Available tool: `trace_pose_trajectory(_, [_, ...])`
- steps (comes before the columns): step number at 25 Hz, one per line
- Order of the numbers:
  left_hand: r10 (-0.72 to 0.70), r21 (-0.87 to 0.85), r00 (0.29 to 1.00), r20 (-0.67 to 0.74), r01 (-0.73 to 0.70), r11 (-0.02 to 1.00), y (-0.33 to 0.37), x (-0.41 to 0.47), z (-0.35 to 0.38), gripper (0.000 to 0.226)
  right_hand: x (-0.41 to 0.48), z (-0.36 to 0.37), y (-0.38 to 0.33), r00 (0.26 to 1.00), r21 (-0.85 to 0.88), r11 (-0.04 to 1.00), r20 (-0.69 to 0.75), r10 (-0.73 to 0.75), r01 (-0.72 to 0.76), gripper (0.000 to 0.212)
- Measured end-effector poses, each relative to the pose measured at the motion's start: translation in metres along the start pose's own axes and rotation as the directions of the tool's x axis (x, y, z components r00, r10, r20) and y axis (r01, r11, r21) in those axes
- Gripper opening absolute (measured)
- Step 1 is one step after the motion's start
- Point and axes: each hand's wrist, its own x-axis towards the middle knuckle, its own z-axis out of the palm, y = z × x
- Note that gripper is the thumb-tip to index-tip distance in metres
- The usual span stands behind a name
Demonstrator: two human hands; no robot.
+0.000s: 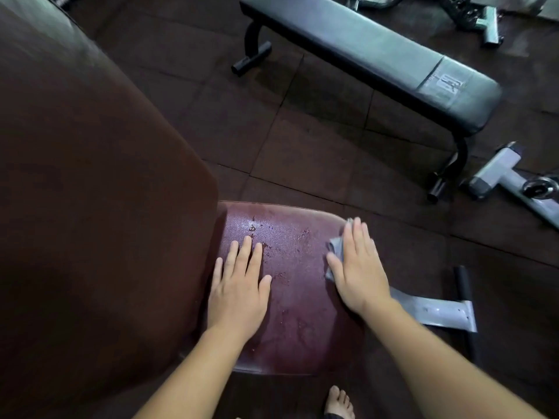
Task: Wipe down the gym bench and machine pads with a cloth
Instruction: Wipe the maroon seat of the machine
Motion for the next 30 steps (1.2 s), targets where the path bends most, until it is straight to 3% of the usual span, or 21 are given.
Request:
trace_pose_trajectory(1, [-0.001,0.000,1.000,-0.005,0.001,1.000,0.000,0.000,0.001,0.068,0.028,-0.004,-0.010,0.999,0.000,0.999,-0.016,0.046,-0.046,0.086])
trace_pose_trajectory(3, [-0.008,0.005,1.000,-0.010,0.008,1.000,0.000,0.001,0.003,0.068,0.050,-0.003,-0.048,0.999,-0.051,0.999,-0.037,-0.014,0.012,0.085])
trace_pose_trajectory(6, [-0.018,0.003,1.000,-0.019,0.018,1.000,0.003,-0.002,0.002,0.069,-0.014,0.015,-0.076,0.950,-0.112,0.943,0.012,-0.313,0.312,0.076])
trace_pose_trajectory(8, [-0.024,-0.003,1.000,-0.010,0.024,1.000,0.004,-0.006,-0.001,0.070,-0.065,0.014,-0.053,0.908,-0.118,0.901,0.067,-0.413,0.418,0.072])
trace_pose_trajectory(10, [-0.032,-0.002,0.999,0.003,0.032,0.999,0.004,-0.012,-0.004,0.071,-0.055,0.012,-0.016,0.935,-0.090,0.931,0.013,-0.354,0.354,0.073])
trace_pose_trajectory(14, [-0.053,0.020,0.998,0.024,0.053,0.998,-0.002,-0.030,-0.001,0.070,0.037,-0.008,-0.023,1.000,-0.075,0.997,-0.014,-0.016,0.015,0.084])
trace_pose_trajectory(16, [-0.063,0.010,0.998,0.019,0.062,0.998,-0.002,-0.035,0.001,0.070,0.026,0.000,-0.058,0.998,-0.082,0.995,-0.007,-0.055,0.054,0.085])
trace_pose_trajectory(19, [-0.064,-0.001,0.998,0.017,0.064,0.998,-0.001,-0.040,0.000,0.072,-0.083,0.022,-0.071,0.933,-0.114,0.926,0.046,-0.356,0.359,0.074])
trace_pose_trajectory(21, [-0.052,0.003,0.998,0.027,0.052,0.999,-0.003,-0.044,0.000,0.072,-0.135,0.021,-0.043,0.883,-0.120,0.875,0.058,-0.465,0.469,0.071])
trace_pose_trajectory(23, [-0.035,0.004,0.999,0.033,0.035,0.999,-0.007,-0.046,0.000,0.072,-0.120,0.023,-0.012,0.911,-0.120,0.905,-0.012,-0.413,0.409,0.070])
trace_pose_trajectory(27, [-0.015,0.008,0.999,0.031,0.014,1.000,-0.010,-0.046,0.001,0.071,-0.030,0.010,-0.041,0.994,-0.067,0.997,-0.096,-0.045,0.038,0.078])
trace_pose_trajectory(28, [-0.022,0.005,0.999,0.024,0.022,1.000,-0.009,-0.046,0.002,0.071,-0.032,0.016,-0.059,0.996,-0.056,0.998,-0.088,-0.033,0.028,0.078])
trace_pose_trajectory(30, [-0.039,-0.002,0.999,0.014,0.039,0.999,-0.005,-0.046,0.002,0.071,-0.075,0.030,-0.080,0.975,-0.091,0.972,-0.010,-0.220,0.218,0.076])
